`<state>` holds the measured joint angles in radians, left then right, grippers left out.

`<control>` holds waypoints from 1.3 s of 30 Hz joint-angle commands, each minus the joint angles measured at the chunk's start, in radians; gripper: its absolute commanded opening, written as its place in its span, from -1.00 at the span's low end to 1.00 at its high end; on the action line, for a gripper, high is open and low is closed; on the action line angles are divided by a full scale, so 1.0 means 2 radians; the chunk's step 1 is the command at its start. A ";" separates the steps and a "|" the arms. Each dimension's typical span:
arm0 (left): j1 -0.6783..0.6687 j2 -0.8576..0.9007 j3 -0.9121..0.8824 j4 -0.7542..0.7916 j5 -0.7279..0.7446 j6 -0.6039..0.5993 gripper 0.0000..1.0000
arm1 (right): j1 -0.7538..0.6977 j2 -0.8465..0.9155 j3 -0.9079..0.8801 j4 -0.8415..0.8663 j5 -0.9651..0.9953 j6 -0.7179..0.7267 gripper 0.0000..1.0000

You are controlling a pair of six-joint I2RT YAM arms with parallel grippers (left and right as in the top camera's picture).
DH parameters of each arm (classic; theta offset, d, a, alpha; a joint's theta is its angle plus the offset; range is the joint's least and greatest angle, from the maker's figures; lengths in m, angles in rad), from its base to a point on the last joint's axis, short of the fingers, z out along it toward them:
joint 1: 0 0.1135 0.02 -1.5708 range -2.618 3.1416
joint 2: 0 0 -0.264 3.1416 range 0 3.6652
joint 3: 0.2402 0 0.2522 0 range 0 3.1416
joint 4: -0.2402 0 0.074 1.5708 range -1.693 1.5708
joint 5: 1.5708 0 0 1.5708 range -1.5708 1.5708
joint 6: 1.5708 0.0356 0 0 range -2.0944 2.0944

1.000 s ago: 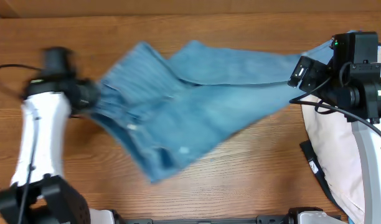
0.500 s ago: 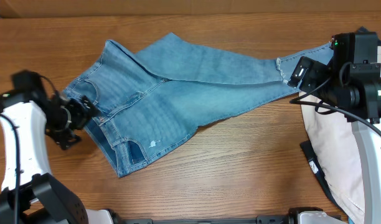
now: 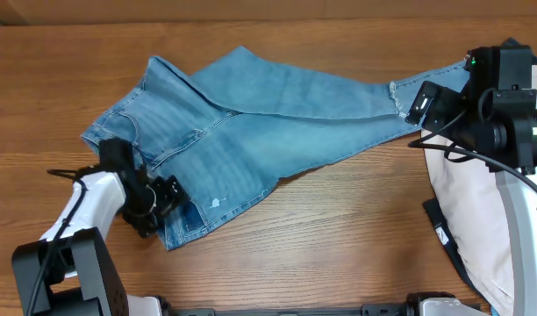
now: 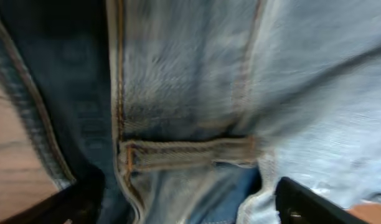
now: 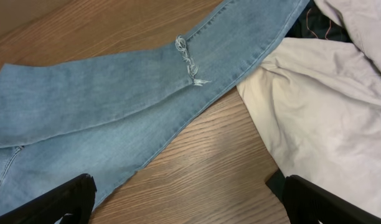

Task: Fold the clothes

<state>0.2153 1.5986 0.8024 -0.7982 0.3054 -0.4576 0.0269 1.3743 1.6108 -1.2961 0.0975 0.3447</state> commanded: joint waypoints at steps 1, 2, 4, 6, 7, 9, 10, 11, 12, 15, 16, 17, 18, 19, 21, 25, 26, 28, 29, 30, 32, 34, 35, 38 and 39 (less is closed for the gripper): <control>-0.006 -0.006 -0.032 0.018 -0.027 -0.029 0.31 | -0.002 -0.002 0.007 0.001 0.007 -0.002 1.00; -0.006 -0.006 -0.038 0.022 -0.037 -0.032 0.04 | -0.002 -0.002 0.007 0.001 0.007 -0.002 1.00; -0.006 -0.006 -0.040 0.023 -0.059 -0.032 -0.44 | -0.002 -0.002 0.007 0.001 0.007 -0.002 1.00; -0.002 -0.006 -0.035 0.022 -0.083 -0.032 -0.88 | -0.002 -0.002 0.007 0.001 0.007 -0.002 1.00; 0.003 -0.006 -0.028 0.020 -0.092 -0.032 -0.92 | -0.002 -0.002 0.007 0.000 0.007 -0.002 1.00; 0.019 -0.006 -0.006 0.011 -0.103 -0.031 -0.92 | -0.002 -0.002 0.007 -0.002 0.007 -0.002 1.00; 0.028 -0.006 0.009 0.003 -0.110 -0.031 -0.92 | -0.002 -0.002 0.007 -0.002 0.007 -0.002 1.00; 0.040 -0.006 0.029 -0.008 -0.126 -0.031 -0.92 | -0.002 -0.002 0.007 -0.002 0.007 -0.002 1.00; 0.052 -0.006 0.051 -0.022 -0.147 -0.027 -0.92 | -0.002 -0.002 0.007 -0.002 0.007 -0.002 1.00; 0.089 -0.006 0.129 -0.059 -0.229 -0.015 -0.92 | -0.002 0.000 0.007 0.001 0.007 -0.002 1.00; 0.099 -0.006 0.152 -0.069 -0.253 -0.013 -0.92 | -0.002 0.001 0.007 0.002 0.007 -0.002 1.00; 0.114 -0.006 0.188 -0.077 -0.277 -0.009 -0.92 | -0.002 0.005 0.007 0.002 0.004 -0.002 1.00; 0.125 -0.006 0.213 -0.081 -0.278 -0.003 -0.92 | -0.002 0.008 0.007 0.002 -0.002 -0.004 1.00; 0.134 -0.006 0.237 -0.086 -0.270 0.000 -0.92 | -0.002 0.014 0.007 0.002 -0.015 -0.010 1.00; 0.145 -0.006 0.270 -0.088 -0.254 0.013 -0.38 | -0.001 0.027 0.006 0.002 -0.049 -0.032 1.00; 0.147 -0.006 0.301 -0.116 -0.225 0.012 0.87 | 0.000 0.063 0.006 -0.003 -0.096 -0.046 0.99; 0.146 -0.006 0.301 -0.127 -0.213 0.012 1.00 | 0.000 0.073 0.006 -0.005 -0.104 -0.047 0.99; 0.143 -0.006 0.298 -0.150 -0.200 0.012 1.00 | 0.000 0.092 0.006 -0.005 -0.126 -0.064 0.99; 0.139 -0.006 0.293 -0.164 -0.196 0.012 1.00 | 0.000 0.106 0.006 -0.005 -0.149 -0.077 0.99; 0.134 -0.006 0.285 -0.180 -0.189 0.012 1.00 | 0.002 0.126 0.006 -0.006 -0.184 -0.100 0.98; 0.127 -0.006 0.273 -0.187 -0.177 0.012 1.00 | 0.008 0.152 0.006 -0.007 -0.208 -0.112 0.95; 0.118 -0.006 0.257 -0.187 -0.167 0.012 1.00 | 0.019 0.182 0.006 -0.006 -0.209 -0.112 0.95; 0.113 -0.006 0.250 -0.185 -0.164 0.011 1.00 | 0.024 0.195 0.006 -0.005 -0.209 -0.112 0.95; 0.098 -0.006 0.222 -0.169 -0.155 0.012 1.00 | 0.044 0.239 0.005 0.009 -0.219 -0.113 0.94; 0.092 -0.006 0.211 -0.162 -0.151 0.012 1.00 | 0.052 0.253 0.005 0.016 -0.220 -0.117 0.94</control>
<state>0.4313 1.5894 1.2800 -1.1450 -0.0448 -0.4450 0.0826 1.8046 1.6108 -1.2888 -0.2848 0.1478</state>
